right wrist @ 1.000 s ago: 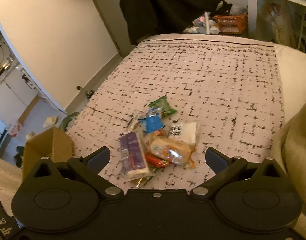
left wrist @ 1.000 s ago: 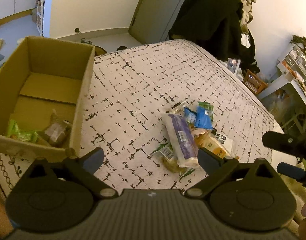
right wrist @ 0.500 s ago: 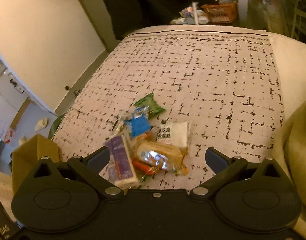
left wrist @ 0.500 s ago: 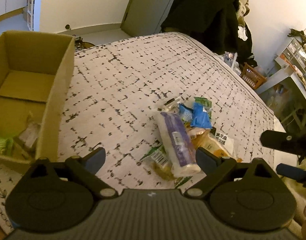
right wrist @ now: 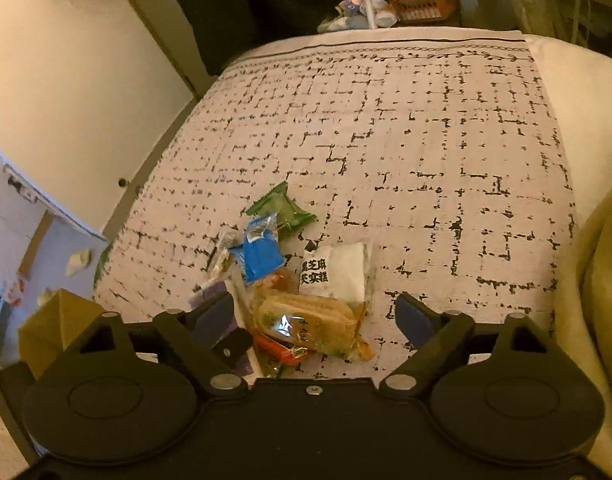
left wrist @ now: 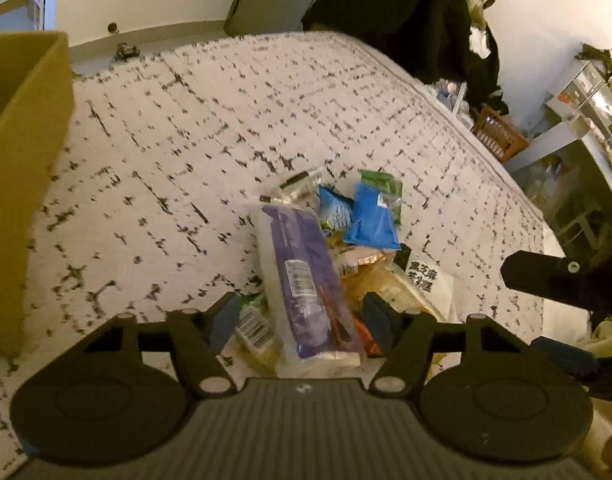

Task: Organize snacks
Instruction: 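Grasp the purple-wrapped bar with the left tool while the right tool grasps the bread bag, then carry the purple bar and bread bag over the box with both tools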

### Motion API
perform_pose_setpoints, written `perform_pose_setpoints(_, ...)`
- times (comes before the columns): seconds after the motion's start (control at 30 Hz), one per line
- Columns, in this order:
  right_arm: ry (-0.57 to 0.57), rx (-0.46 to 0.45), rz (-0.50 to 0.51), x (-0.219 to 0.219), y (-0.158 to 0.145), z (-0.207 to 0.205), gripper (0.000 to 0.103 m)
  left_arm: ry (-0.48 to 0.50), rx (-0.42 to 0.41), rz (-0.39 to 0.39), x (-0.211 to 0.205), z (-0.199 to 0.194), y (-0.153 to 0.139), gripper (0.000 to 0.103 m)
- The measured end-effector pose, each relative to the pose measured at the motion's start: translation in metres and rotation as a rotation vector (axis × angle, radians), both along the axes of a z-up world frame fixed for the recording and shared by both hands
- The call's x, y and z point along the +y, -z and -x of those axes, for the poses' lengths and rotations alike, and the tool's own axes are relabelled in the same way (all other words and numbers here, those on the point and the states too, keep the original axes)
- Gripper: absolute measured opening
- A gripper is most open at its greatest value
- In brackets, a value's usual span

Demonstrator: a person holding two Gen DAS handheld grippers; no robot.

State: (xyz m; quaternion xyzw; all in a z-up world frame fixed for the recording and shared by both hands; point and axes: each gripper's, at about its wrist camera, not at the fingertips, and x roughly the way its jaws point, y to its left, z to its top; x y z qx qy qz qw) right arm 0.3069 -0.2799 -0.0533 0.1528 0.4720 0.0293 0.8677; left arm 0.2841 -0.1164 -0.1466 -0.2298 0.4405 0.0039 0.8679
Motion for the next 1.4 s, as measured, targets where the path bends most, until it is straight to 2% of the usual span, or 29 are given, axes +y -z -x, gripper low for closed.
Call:
perform_pose_setpoints(0.03, -0.013, 0.001, 0.019, 0.003, 0.001, -0.002, 0.084, -0.006, 0.006, -0.002, 0.0, -0.003, 0.003, 0.067)
perform_pose_setpoints(0.1, -0.059, 0.004, 0.067, 0.011, 0.004, -0.007, 0.083, -0.016, 0.013, -0.002, 0.001, -0.008, 0.008, 0.06)
perform_pose_setpoints(0.13, -0.102, 0.001, 0.107, 0.017, 0.004, -0.009, 0.082, -0.021, 0.016, -0.003, 0.002, -0.009, 0.009, 0.051)
perform_pose_setpoints(0.17, -0.151, -0.009, 0.159, 0.024, 0.004, -0.01, 0.082, -0.021, 0.012, 0.0, 0.003, -0.01, 0.009, 0.039)
perform_pose_setpoints(0.27, -0.255, -0.026, 0.255, 0.037, 0.007, -0.012, 0.08, -0.01, 0.01, 0.004, 0.009, -0.011, 0.005, 0.033)
perform_pose_setpoints(0.4, -0.312, 0.01, 0.291, 0.044, 0.018, -0.019, 0.065, -0.021, -0.005, -0.012, 0.019, -0.006, -0.002, 0.031)
perform_pose_setpoints(0.63, -0.436, 0.027, 0.362, 0.059, 0.028, -0.024, 0.065, -0.052, -0.019, 0.003, 0.034, 0.007, -0.013, 0.031)
perform_pose_setpoints(0.73, -0.437, 0.048, 0.384, 0.061, 0.034, -0.025, 0.065, -0.067, -0.016, 0.004, 0.038, 0.015, -0.017, 0.031)
perform_pose_setpoints(1.03, -0.499, 0.018, 0.518, 0.075, 0.05, -0.021, 0.064, -0.079, -0.006, -0.015, 0.043, 0.043, -0.024, 0.031)
perform_pose_setpoints(1.07, -0.496, 0.016, 0.522, 0.075, 0.051, -0.02, 0.062, -0.081, -0.002, -0.014, 0.043, 0.045, -0.025, 0.031)
perform_pose_setpoints(1.23, -0.521, 0.019, 0.513, 0.079, 0.05, -0.014, 0.039, -0.076, -0.021, -0.019, 0.041, 0.057, -0.036, 0.031)
perform_pose_setpoints(1.4, -0.466, -0.049, 0.478, 0.077, 0.029, -0.004, 0.032, -0.113, -0.042, -0.005, 0.049, 0.074, -0.051, 0.031)
